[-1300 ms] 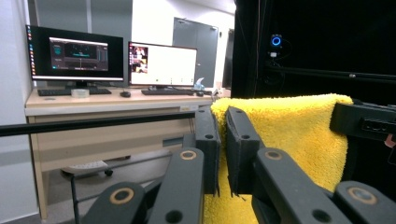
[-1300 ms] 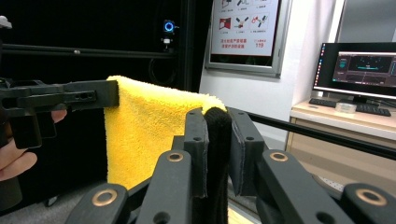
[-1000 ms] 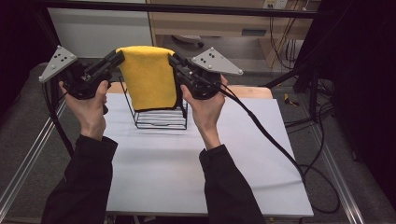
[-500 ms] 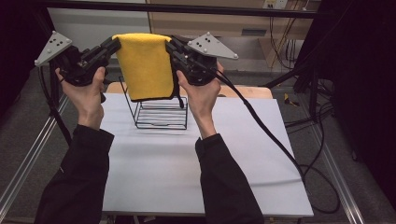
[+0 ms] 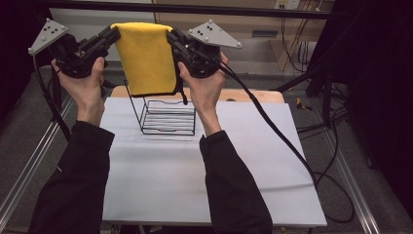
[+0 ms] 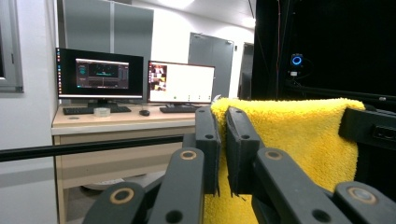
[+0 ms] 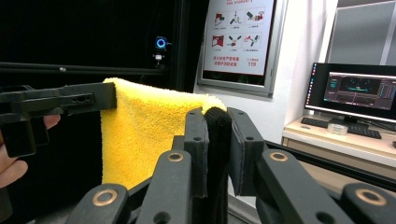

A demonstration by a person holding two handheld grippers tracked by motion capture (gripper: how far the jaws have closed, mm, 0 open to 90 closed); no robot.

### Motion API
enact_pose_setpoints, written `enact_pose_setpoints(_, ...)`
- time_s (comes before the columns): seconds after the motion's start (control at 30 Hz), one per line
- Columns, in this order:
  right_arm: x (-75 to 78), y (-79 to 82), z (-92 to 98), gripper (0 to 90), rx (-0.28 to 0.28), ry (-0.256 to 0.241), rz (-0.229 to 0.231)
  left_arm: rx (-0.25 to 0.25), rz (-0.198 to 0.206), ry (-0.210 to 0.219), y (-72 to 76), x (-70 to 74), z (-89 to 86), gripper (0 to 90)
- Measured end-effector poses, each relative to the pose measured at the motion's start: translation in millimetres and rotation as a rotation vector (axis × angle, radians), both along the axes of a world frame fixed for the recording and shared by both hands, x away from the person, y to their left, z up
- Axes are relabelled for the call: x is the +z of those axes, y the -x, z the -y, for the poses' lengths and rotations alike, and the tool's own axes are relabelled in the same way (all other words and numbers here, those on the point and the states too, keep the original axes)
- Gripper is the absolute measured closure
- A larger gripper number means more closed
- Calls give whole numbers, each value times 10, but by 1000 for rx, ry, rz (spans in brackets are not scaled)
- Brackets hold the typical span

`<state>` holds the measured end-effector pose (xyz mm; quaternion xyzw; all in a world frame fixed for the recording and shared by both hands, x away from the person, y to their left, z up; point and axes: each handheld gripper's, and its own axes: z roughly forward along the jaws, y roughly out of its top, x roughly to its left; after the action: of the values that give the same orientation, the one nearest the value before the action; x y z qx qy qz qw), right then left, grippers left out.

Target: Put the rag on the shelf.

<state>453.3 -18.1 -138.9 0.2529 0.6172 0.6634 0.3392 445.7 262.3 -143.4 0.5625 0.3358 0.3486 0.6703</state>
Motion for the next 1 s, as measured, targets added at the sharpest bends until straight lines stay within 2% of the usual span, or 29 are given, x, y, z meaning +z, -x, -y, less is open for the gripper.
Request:
enact_pose_setpoints(0.23,93,-91,-17,795,-12,-7,4,8,11,-13,-100,101,12,844)
enact_pose_setpoints(0.43,154,-180,-15,796,-24,-10,9,7,9,0,-194,157,24,844)
enact_pose_setpoints(0.5,170,-207,-17,796,-24,-9,13,11,16,-8,-213,174,26,844)
enact_pose_setpoints(0.6,197,-241,-26,796,-26,-10,21,15,30,-10,-251,189,17,844)
enact_pose_setpoints(1.0,261,-425,-116,796,-38,11,34,43,19,0,-453,215,-22,844)
